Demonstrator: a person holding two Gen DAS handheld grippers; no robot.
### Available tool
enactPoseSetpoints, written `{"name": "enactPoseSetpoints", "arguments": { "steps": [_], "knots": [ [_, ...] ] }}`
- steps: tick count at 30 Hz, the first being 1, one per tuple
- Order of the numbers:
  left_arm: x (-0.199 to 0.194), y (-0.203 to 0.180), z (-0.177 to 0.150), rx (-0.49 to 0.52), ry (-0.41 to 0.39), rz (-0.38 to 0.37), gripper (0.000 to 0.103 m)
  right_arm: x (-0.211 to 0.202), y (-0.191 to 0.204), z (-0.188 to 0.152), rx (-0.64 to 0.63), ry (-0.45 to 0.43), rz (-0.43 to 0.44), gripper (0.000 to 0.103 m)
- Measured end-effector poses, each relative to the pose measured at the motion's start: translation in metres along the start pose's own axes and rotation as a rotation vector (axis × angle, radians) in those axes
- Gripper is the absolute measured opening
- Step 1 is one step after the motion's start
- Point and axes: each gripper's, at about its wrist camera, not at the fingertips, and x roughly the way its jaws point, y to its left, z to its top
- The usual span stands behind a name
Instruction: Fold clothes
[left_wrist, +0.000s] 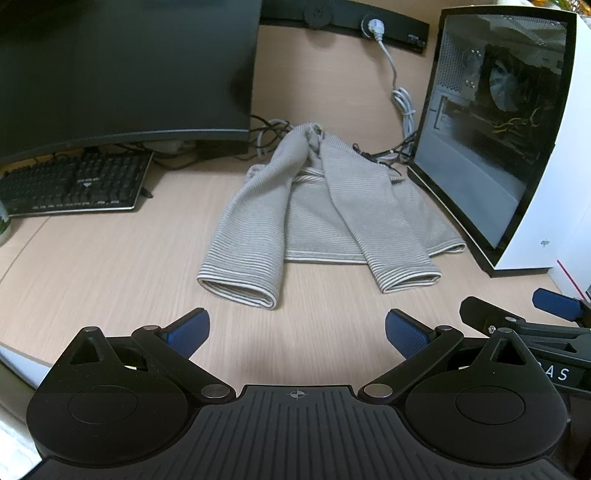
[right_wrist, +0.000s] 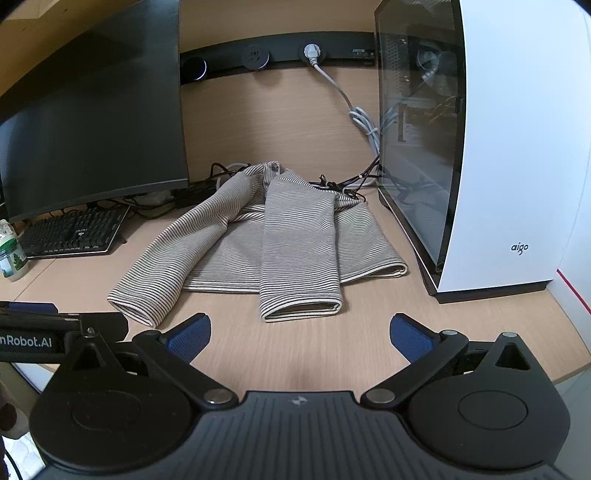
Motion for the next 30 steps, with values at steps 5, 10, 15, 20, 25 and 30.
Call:
{"name": "enactPoseSetpoints", "arguments": {
  "steps": [5,10,15,20,25,30],
  "knots": [
    [0.001,-0.001,-0.001,0.002,-0.003,0.002,0.103,0.001,0.000,0.000,0.004,0.000,-0.007,0.103],
    [0.001,0.000,0.000,0.005,-0.005,0.005,0.103,0.003,-0.002,0.000,0.008,0.004,-0.005,0.103],
    [0.002,0.003,0.002,-0.001,-0.003,0.005,0.103,0.005,0.000,0.002,0.000,0.006,-0.001,0.103],
    [0.005,0.007,0.003,-0.006,0.003,0.002,0.103,0.007,0.002,0.003,-0.003,0.009,-0.007,0.103],
    [0.008,0.006,0.005,-0.008,0.003,0.003,0.103,0.008,0.002,0.004,-0.006,0.005,-0.007,0.103],
    [0.012,0.005,0.005,-0.008,0.011,0.010,0.103,0.009,-0.001,0.006,0.005,-0.005,0.007,0.103]
  ]
}}
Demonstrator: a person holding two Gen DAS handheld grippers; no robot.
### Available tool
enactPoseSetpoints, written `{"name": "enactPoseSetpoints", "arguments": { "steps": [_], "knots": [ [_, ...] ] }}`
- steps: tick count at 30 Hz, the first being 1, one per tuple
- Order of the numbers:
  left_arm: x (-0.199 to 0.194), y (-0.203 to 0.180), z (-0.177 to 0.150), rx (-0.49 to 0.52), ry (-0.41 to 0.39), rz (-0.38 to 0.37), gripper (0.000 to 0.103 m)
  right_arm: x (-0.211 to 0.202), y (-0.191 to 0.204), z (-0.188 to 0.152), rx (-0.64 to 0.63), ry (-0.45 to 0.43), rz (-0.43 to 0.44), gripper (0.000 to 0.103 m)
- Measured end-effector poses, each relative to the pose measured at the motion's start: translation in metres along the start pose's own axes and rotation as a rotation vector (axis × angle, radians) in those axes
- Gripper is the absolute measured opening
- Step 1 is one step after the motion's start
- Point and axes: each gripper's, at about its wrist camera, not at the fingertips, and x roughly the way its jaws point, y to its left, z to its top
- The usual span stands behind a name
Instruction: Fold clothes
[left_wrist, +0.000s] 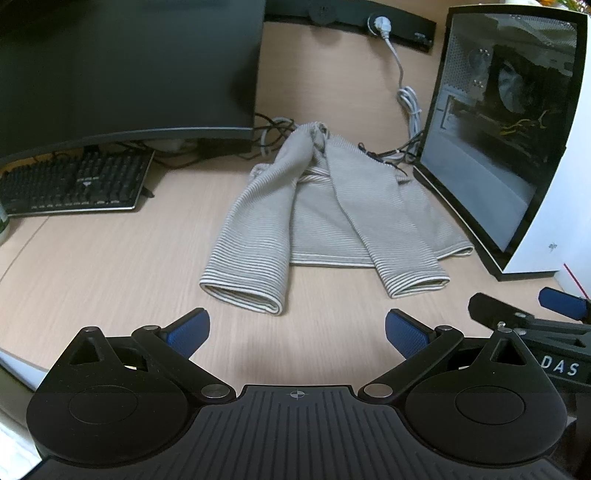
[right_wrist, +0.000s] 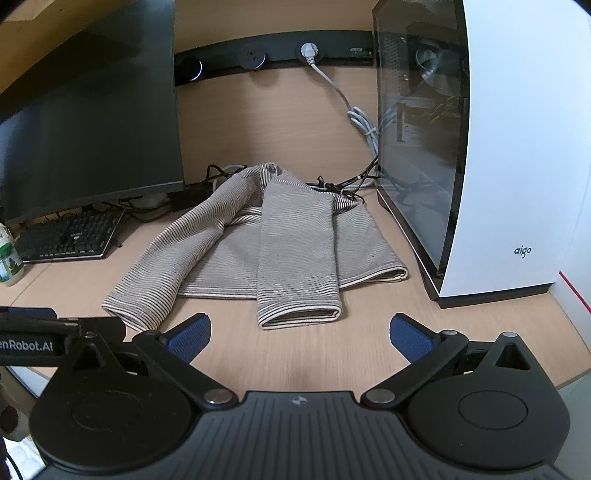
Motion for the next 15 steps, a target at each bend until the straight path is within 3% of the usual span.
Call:
{"name": "enactPoseSetpoints", "arguments": {
  "steps": [7,15],
  "knots": [
    [0.016,0.003,0.000,0.010,0.048,-0.010,0.103,0.016,-0.006,0.002,0.037,0.034,0.015,0.103],
    [0.060,0.048,0.023,-0.068,0.113,-0.030,0.103,0.068,0.006,0.006,0.098,0.128,0.035,0.103]
  ]
}}
